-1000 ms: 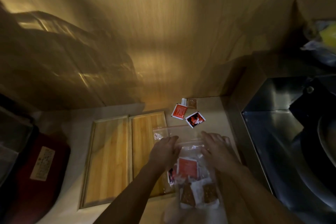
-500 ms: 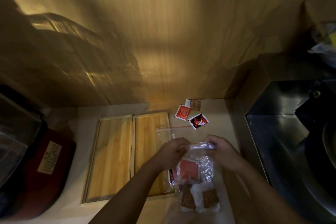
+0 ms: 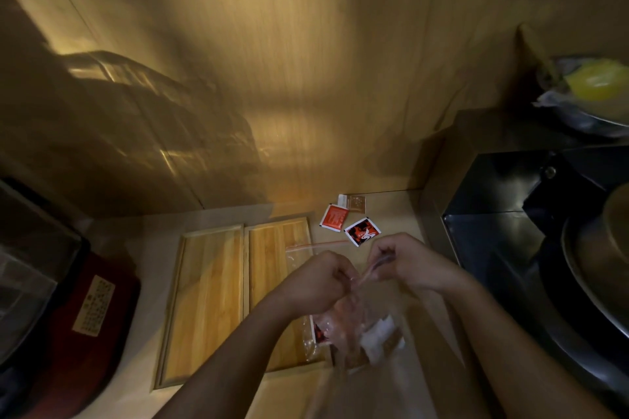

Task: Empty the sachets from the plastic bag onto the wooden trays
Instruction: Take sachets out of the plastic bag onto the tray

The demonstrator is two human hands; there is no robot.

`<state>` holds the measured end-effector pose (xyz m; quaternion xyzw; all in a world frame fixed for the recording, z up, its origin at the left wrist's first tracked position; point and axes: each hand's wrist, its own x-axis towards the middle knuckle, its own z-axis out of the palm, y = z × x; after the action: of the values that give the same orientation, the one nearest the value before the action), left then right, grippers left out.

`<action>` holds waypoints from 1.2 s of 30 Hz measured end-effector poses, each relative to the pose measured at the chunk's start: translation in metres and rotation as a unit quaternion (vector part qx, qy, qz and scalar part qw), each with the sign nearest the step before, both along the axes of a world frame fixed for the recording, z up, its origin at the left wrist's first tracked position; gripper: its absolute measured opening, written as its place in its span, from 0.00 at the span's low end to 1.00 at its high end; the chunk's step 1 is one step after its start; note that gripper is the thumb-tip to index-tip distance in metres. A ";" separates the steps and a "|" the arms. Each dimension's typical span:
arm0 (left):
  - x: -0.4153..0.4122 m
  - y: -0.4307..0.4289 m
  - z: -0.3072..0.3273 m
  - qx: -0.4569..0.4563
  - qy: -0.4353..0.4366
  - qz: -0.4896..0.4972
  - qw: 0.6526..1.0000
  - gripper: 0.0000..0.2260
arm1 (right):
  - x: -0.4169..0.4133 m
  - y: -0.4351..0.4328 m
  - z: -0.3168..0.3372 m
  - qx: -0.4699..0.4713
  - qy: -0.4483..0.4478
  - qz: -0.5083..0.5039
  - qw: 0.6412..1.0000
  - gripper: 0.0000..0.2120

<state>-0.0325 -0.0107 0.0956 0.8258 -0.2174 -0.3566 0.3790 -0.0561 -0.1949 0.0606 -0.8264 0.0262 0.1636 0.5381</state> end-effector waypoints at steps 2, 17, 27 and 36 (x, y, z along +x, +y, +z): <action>-0.004 0.005 0.001 -0.023 0.063 0.019 0.998 0.11 | -0.001 0.006 0.003 -0.011 -0.004 0.018 1.000 0.18; -0.050 0.037 0.002 -0.191 0.235 0.272 0.913 0.11 | -0.037 0.067 0.020 0.051 -0.088 -0.183 0.978 0.05; -0.077 0.031 -0.010 -0.201 0.155 0.210 0.944 0.14 | -0.079 0.083 0.027 0.037 -0.017 -0.152 0.988 0.14; -0.080 0.041 -0.009 -0.171 0.283 0.261 0.907 0.13 | -0.111 0.091 0.025 0.110 0.098 -0.109 0.983 0.10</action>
<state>-0.1123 0.0299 0.0868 0.6402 0.0653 -0.4209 0.6393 -0.1673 -0.1040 0.0855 -0.7346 0.1500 0.1858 0.6351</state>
